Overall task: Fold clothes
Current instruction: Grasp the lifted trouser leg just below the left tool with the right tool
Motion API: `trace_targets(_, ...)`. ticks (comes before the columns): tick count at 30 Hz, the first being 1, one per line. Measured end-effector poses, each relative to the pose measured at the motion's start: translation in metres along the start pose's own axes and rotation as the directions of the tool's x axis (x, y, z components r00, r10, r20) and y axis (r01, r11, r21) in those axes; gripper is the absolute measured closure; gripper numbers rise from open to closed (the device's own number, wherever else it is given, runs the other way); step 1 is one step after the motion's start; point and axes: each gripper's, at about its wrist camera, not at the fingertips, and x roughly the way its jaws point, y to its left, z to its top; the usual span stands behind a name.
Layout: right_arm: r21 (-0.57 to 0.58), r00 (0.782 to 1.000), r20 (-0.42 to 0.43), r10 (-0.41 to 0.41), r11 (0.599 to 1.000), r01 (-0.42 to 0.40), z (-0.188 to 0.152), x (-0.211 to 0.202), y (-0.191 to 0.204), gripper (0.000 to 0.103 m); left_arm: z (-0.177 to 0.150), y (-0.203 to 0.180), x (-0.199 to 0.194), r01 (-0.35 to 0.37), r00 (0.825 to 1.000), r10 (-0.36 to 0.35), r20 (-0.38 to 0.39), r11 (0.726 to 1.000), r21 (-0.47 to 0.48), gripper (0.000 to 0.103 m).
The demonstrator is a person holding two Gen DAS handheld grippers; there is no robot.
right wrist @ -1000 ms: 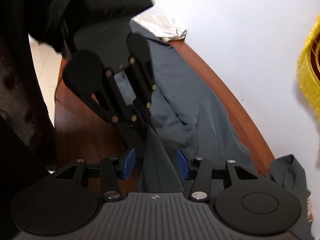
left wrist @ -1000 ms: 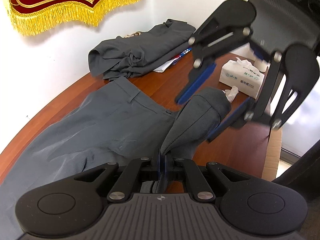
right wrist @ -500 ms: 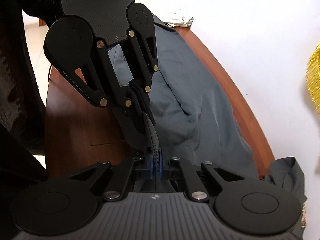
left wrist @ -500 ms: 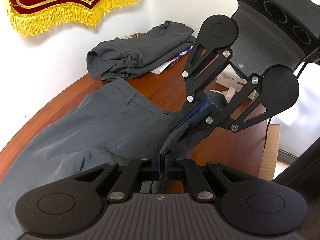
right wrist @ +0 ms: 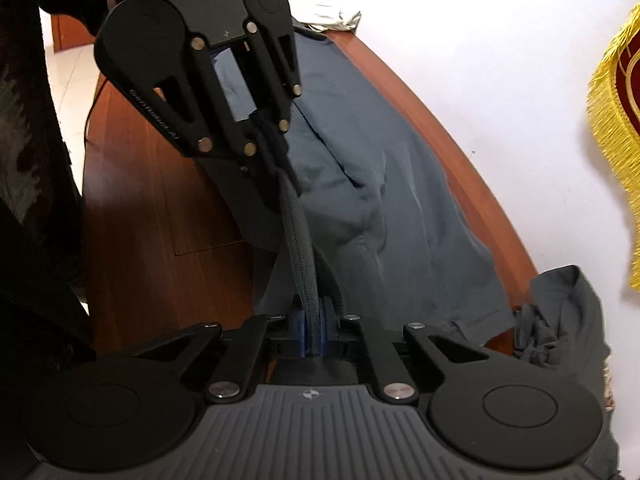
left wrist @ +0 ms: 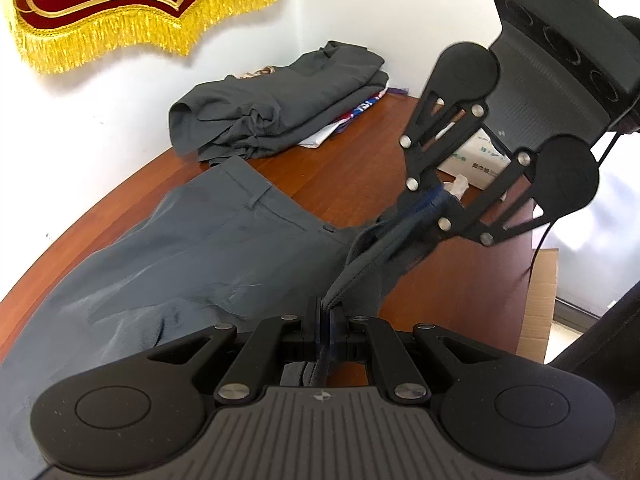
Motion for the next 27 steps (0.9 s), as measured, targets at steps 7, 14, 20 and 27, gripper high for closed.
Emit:
trace_targets(7, -0.029, 1.0, -0.008, -0.028, 0.999, 0.028, -0.009, 0.001, 0.013, 0.064, 0.0, -0.002, -0.001, 0.005, 1.0, -0.005, 0.0, 1.0, 0.002, 0.099)
trace_targets(14, -0.058, 0.999, -0.018, -0.043, 0.997, 0.042, -0.016, 0.003, 0.024, 0.051, 0.002, -0.002, 0.001, 0.009, 1.0, -0.009, -0.002, 1.0, 0.003, 0.099)
trace_targets(20, -0.055, 0.999, -0.011, -0.052, 0.997, 0.052, -0.016, 0.0, 0.03, 0.044, 0.003, -0.001, 0.002, 0.006, 1.0, -0.006, 0.0, 1.0, 0.001, 0.099)
trace_targets(27, -0.029, 0.997, 0.001, -0.08, 0.996, 0.08, -0.019, -0.004, 0.029, 0.032, 0.001, 0.001, 0.001, 0.004, 1.0, -0.004, -0.004, 1.0, -0.003, 0.099)
